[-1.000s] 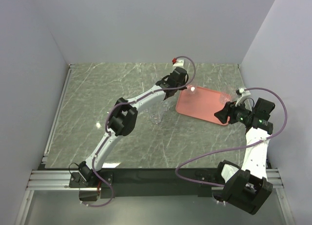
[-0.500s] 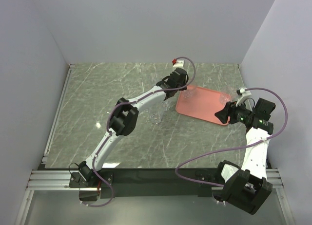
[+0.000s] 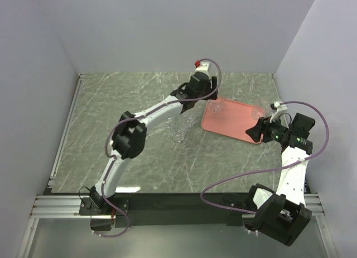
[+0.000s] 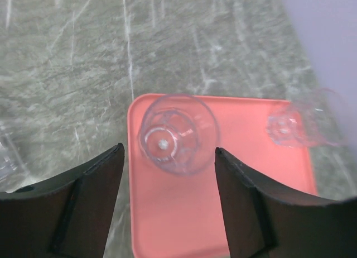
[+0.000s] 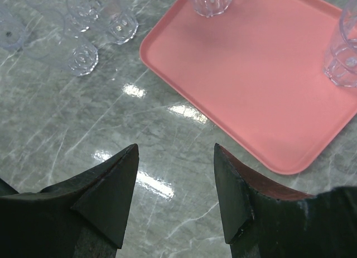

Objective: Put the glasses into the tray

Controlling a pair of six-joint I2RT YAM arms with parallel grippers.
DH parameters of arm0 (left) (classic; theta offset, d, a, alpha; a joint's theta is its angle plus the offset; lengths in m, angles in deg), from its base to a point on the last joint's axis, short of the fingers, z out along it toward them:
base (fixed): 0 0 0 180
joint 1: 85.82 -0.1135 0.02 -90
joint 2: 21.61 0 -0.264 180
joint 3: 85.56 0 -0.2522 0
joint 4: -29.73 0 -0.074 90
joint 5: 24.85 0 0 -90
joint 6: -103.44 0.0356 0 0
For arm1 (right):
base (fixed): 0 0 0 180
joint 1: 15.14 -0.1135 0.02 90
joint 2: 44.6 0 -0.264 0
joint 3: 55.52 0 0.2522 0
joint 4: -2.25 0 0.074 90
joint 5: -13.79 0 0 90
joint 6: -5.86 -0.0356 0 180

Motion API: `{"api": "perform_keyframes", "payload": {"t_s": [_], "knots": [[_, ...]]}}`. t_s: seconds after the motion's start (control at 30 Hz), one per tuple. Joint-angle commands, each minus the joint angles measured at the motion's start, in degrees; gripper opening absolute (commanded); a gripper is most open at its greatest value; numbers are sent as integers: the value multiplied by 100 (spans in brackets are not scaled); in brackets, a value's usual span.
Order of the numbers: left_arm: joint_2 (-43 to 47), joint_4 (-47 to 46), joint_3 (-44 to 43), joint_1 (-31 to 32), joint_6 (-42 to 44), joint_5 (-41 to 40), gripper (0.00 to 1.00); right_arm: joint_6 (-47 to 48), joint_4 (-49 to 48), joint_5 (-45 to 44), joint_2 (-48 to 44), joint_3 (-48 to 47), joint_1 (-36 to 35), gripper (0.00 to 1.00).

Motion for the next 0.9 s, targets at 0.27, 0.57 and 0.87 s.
{"api": "perform_keyframes", "payload": {"t_s": [0.27,0.57,0.87], "knots": [[3322,-745,2724,-278,403,112,85,905,436,608,54,-29,19,64],[5730,-728,5072,-604,816,-494,93,1389,753,-242,361,-582,-1314,64],[7288,-509,6505,-709,1413,-1654,99,1101,658,-1095,1302,-1400,-3126,66]]}}
